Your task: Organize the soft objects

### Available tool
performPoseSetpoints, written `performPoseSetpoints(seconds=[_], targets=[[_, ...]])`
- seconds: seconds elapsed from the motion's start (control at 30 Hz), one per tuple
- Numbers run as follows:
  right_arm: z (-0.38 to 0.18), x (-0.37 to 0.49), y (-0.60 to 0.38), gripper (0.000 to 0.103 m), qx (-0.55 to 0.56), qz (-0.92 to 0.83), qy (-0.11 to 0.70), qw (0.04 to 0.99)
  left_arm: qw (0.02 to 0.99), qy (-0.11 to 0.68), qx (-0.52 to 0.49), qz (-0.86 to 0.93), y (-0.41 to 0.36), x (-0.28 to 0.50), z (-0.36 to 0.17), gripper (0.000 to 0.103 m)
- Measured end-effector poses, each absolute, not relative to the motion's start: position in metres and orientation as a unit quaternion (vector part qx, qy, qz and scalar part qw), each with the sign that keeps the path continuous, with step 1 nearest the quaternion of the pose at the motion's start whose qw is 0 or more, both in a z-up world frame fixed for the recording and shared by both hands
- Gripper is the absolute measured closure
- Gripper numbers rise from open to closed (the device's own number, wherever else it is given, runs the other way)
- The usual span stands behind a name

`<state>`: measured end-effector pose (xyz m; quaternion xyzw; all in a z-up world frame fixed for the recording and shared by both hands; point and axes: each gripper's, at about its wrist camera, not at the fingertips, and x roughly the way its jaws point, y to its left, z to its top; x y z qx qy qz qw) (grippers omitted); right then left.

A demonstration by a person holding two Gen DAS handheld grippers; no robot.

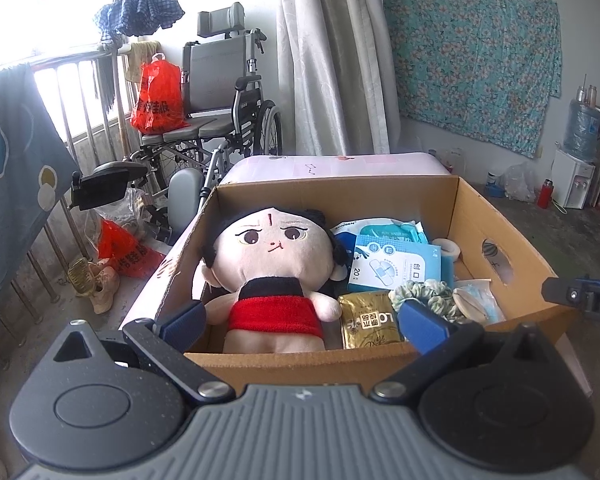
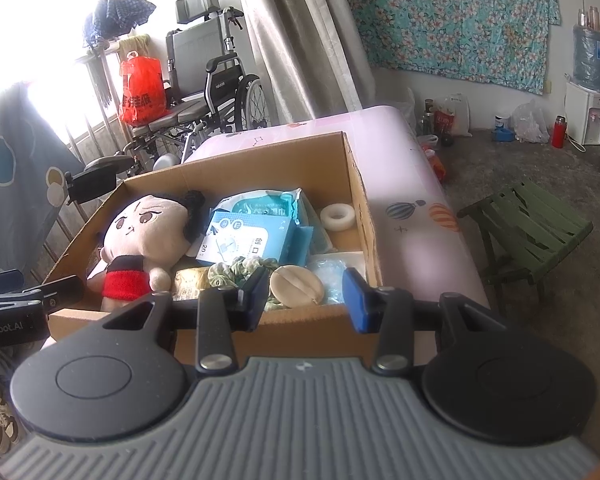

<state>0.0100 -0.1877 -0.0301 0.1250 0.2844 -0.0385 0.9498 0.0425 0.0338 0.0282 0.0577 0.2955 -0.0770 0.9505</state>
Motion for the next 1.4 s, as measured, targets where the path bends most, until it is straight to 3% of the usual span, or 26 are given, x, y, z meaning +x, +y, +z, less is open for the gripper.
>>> performPoseSetpoints(seconds=[1.4], targets=[[-0.0305,0.0124,-0.1929,0.063,0.125,-0.031,0.29,0.948,0.951,0.291,0.073,-0.079,0.0334,0.0433,0.0307,0.0]])
